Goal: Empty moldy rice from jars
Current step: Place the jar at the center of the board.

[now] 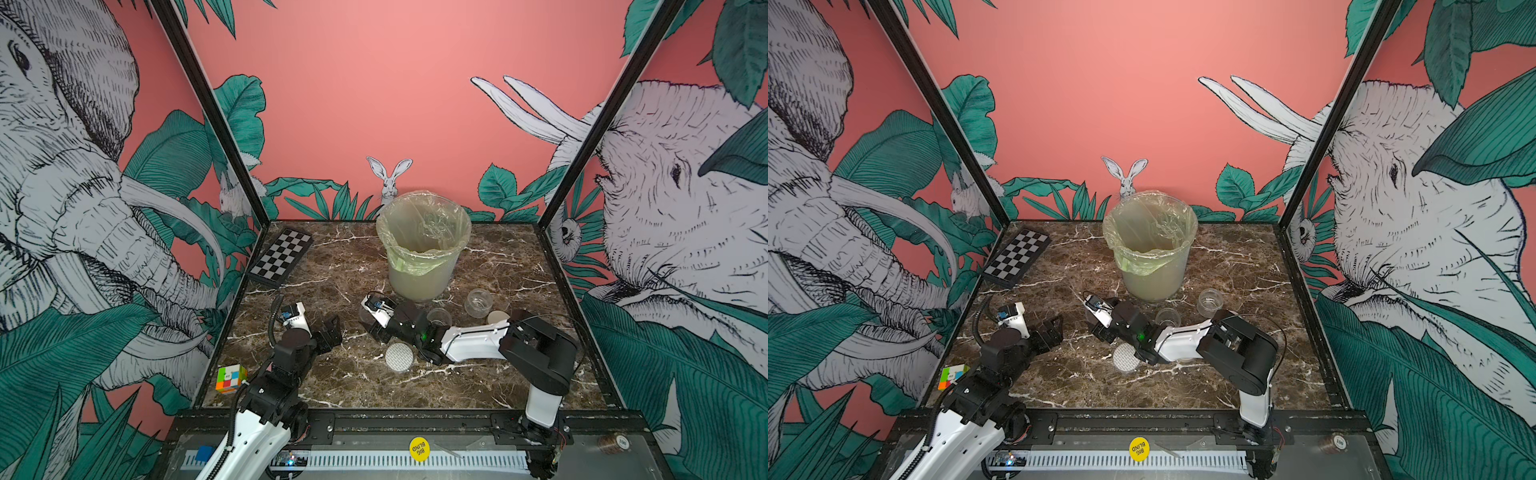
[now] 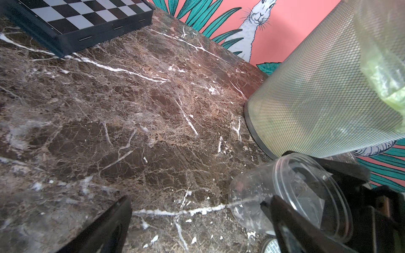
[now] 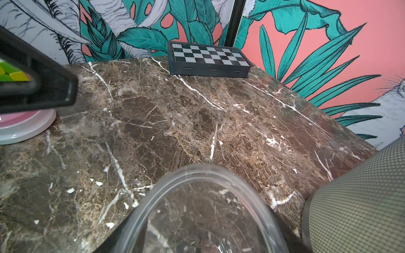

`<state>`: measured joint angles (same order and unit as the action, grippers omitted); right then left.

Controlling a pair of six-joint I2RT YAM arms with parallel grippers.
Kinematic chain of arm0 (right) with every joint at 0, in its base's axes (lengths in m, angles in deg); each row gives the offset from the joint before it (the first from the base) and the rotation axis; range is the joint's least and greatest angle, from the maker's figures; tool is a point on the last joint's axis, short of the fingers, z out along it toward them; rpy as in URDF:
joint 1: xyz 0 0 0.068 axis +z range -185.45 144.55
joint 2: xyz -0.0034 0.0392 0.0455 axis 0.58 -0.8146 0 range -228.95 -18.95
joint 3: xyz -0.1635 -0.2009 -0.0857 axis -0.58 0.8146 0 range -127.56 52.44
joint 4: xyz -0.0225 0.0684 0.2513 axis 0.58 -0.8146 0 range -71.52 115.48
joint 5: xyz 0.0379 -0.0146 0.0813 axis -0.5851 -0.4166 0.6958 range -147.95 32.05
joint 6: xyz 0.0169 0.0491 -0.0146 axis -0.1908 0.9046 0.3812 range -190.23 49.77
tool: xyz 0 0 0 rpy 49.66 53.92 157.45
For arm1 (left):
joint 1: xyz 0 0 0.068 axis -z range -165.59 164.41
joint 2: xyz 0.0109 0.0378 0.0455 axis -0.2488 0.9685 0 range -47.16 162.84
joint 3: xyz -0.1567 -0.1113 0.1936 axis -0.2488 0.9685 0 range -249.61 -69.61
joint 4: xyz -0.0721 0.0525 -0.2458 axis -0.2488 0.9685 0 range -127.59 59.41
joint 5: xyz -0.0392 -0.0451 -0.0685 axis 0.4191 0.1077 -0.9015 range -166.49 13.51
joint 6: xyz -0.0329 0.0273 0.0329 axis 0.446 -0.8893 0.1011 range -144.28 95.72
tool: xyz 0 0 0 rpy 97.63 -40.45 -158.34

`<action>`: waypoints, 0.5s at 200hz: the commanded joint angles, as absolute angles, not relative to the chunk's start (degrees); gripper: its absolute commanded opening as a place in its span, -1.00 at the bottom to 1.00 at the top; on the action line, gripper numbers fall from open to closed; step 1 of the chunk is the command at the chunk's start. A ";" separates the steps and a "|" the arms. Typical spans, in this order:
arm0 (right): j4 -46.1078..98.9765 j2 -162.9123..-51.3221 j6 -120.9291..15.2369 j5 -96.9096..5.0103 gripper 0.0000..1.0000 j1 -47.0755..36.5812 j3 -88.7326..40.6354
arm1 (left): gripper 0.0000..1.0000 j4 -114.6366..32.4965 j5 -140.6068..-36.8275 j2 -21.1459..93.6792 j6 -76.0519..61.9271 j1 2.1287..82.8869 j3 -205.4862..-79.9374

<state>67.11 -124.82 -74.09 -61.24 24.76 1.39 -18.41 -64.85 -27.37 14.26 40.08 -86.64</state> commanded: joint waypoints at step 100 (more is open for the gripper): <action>73.60 -127.41 -72.84 -63.71 0.58 25.25 2.60 | 0.99 -19.77 -65.02 -28.27 14.39 39.81 -85.59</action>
